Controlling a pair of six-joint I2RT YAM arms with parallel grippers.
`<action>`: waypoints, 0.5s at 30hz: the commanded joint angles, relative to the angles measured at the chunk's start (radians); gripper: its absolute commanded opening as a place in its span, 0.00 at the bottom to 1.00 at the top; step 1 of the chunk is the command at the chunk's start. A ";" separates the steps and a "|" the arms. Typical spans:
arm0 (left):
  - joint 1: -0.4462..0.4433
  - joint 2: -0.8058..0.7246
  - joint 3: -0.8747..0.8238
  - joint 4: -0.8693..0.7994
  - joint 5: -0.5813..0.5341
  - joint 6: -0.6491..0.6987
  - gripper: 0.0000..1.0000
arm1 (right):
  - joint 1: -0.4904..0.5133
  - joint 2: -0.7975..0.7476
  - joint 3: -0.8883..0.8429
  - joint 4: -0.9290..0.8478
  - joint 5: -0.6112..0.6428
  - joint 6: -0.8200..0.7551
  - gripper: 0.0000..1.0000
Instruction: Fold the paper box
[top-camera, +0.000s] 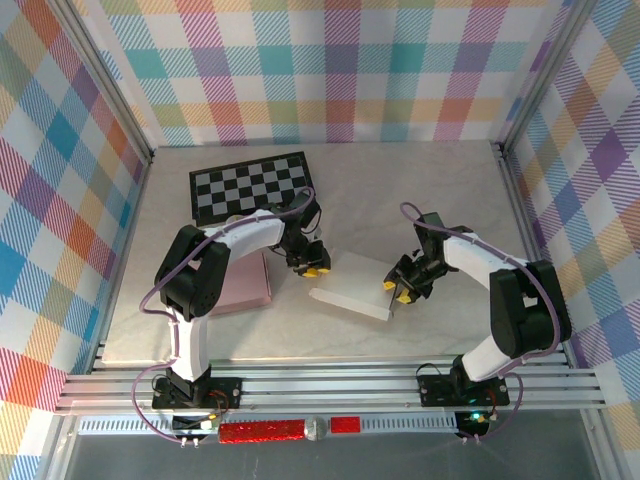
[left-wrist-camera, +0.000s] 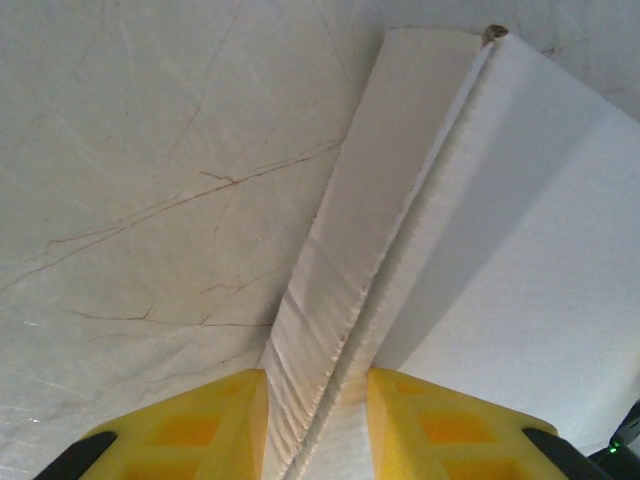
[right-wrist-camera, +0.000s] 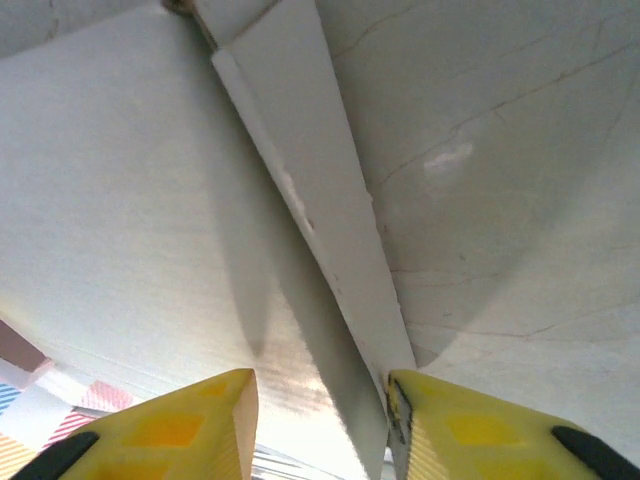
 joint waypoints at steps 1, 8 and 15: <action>-0.012 -0.024 -0.022 -0.032 -0.024 0.021 0.32 | 0.006 0.016 0.015 -0.046 0.031 -0.044 0.42; -0.012 -0.024 -0.029 -0.020 -0.020 0.023 0.32 | 0.006 0.055 0.023 -0.045 0.042 -0.105 0.43; -0.014 -0.026 -0.029 -0.008 -0.017 0.019 0.32 | 0.008 0.067 0.029 -0.062 0.065 -0.145 0.44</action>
